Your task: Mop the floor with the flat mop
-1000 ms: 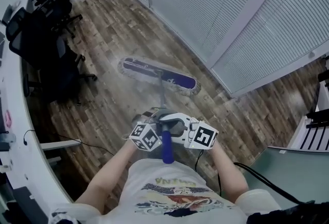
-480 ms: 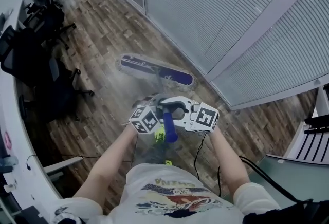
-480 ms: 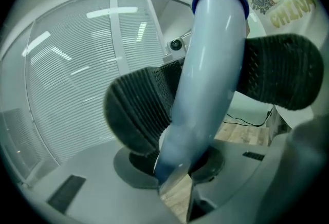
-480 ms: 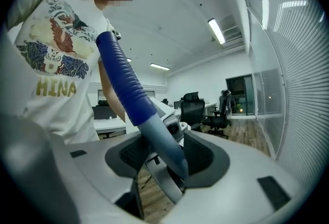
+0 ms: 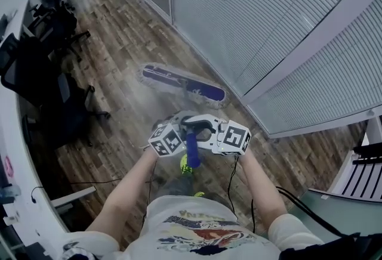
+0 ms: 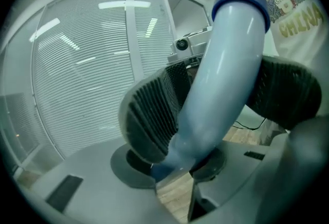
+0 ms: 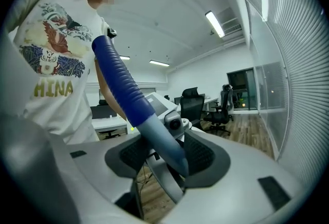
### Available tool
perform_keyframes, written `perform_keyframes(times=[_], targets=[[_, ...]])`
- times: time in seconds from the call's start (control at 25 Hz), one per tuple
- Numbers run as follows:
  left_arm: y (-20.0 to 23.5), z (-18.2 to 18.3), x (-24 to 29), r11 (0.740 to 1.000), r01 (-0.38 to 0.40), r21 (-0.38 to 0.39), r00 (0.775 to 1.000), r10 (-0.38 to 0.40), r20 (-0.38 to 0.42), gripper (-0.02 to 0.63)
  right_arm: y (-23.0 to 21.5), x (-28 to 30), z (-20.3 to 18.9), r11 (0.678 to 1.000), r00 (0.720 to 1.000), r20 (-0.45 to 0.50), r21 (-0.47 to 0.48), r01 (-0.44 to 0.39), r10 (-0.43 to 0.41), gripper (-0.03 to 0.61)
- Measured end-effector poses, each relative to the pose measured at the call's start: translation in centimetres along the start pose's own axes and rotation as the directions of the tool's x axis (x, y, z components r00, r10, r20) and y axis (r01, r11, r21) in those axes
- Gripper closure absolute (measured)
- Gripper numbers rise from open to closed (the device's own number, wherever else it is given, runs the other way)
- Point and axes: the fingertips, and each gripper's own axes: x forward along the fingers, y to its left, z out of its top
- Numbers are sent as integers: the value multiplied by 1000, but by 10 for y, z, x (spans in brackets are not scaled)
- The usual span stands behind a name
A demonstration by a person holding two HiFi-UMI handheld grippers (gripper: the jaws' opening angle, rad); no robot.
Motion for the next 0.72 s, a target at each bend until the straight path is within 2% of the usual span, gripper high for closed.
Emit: perform_keyframes(times=[0.32,0.72], targets=[[-96,4,-5,999,-16,-37,998,14,-55,495,95,-16,-25,999,999,12,14,-36,36,379],[-299,44,-32,993,-75,-91,993,66,-95,494,307,-52,-46,991,991,23,11,-131,131,377]])
